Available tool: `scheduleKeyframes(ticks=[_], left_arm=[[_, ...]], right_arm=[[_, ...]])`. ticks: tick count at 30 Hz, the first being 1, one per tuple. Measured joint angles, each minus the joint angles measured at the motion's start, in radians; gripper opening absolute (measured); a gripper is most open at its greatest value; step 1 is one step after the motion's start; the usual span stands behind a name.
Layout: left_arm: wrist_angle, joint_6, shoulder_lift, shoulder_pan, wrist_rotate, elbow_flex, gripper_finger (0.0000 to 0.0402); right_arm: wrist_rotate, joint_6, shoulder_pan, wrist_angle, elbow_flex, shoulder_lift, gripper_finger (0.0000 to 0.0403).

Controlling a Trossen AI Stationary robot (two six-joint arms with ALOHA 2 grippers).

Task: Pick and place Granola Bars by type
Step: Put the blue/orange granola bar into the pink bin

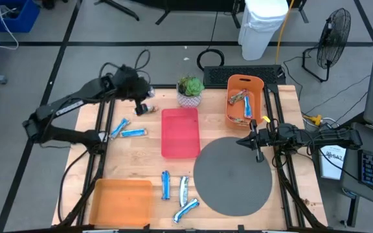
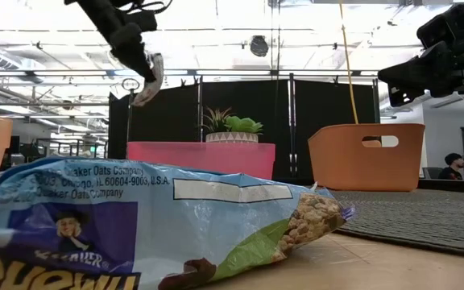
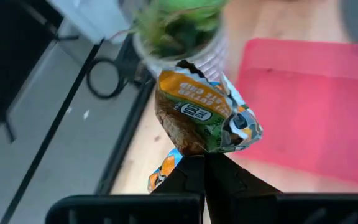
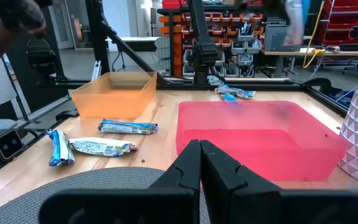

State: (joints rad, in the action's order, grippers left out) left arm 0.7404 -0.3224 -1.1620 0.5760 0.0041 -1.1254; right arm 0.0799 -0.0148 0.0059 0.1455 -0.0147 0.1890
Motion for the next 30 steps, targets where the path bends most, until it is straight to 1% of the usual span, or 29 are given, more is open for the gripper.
scheduleKeyframes(ticks=[5, 7, 12, 15, 18, 21, 25, 30], left_arm=[[-0.144, 0.039, 0.121, -0.073, 0.073, 0.171, 0.0001], [-0.209, 0.057, 0.166, -0.105, 0.087, 0.246, 0.0001], [-0.358, 0.13, 0.269, -0.18, 0.085, 0.398, 0.0001], [-0.463, 0.195, 0.31, -0.227, 0.086, 0.482, 0.0001], [-0.576, 0.221, 0.335, -0.276, 0.085, 0.56, 0.0001], [-0.719, 0.23, 0.341, -0.324, 0.085, 0.621, 0.0001], [-0.98, 0.224, 0.331, -0.383, 0.09, 0.702, 0.0001], [-1.289, 0.197, 0.329, -0.41, 0.162, 0.797, 0.0001]], right_arm=[[0.0, 0.0, 0.0, 0.0, 0.0, 0.0, 0.0], [0.0, 0.0, 0.0, 0.0, 0.0, 0.0, 0.0], [0.0, 0.0, 0.0, 0.0, 0.0, 0.0, 0.0], [0.0, 0.0, 0.0, 0.0, 0.0, 0.0, 0.0], [0.0, 0.0, 0.0, 0.0, 0.0, 0.0, 0.0], [0.0, 0.0, 0.0, 0.0, 0.0, 0.0, 0.0], [0.0, 0.0, 0.0, 0.0, 0.0, 0.0, 0.0], [0.0, 0.0, 0.0, 0.0, 0.0, 0.0, 0.0]])
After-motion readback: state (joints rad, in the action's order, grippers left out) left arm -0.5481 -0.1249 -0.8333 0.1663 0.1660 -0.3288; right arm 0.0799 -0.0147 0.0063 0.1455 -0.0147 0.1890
